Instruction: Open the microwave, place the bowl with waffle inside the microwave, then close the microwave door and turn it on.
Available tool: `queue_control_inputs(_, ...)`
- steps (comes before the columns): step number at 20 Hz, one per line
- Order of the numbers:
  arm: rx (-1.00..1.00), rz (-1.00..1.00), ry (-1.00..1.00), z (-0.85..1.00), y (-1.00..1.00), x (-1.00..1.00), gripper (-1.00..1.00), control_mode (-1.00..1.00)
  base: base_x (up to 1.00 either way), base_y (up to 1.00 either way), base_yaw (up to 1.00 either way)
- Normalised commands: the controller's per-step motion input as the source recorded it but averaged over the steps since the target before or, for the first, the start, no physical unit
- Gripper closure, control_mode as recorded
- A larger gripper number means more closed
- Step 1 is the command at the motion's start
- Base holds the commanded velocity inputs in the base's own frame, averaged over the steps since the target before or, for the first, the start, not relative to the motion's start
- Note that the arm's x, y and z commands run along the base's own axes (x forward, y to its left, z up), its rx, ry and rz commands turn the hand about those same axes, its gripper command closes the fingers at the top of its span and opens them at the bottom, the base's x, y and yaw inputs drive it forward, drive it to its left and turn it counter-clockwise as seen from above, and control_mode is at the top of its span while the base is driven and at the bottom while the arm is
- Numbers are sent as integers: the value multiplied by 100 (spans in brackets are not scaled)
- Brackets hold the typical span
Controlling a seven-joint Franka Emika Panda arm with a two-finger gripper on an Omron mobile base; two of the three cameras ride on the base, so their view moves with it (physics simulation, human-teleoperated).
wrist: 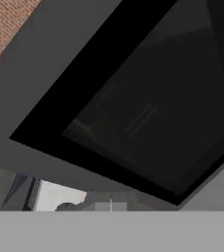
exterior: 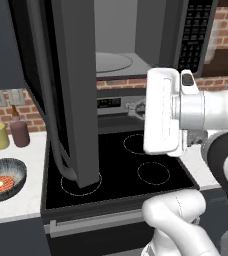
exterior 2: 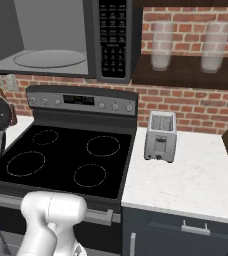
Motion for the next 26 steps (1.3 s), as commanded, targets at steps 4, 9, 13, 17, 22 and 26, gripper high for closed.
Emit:
queue_control_inputs(4,-1,8,-7,31,100,40,100,-100,0,0,0)
queue_control_inputs(9,-8,14,-13,4,100,12,100,-100,0,0,0)
queue_control_inputs(13,-9,20,-11,0,100,1,100,-100,0,0,0)
queue_control_inputs(17,-8,17,-4,0,100,21,100,-100,0,0,0)
queue_control_inputs(22,-2,15,-6,0,82,31,100,-100,0,0,0)
queue_control_inputs(26,0,5,-22,3,-64,-77,100,-100,0,0,0)
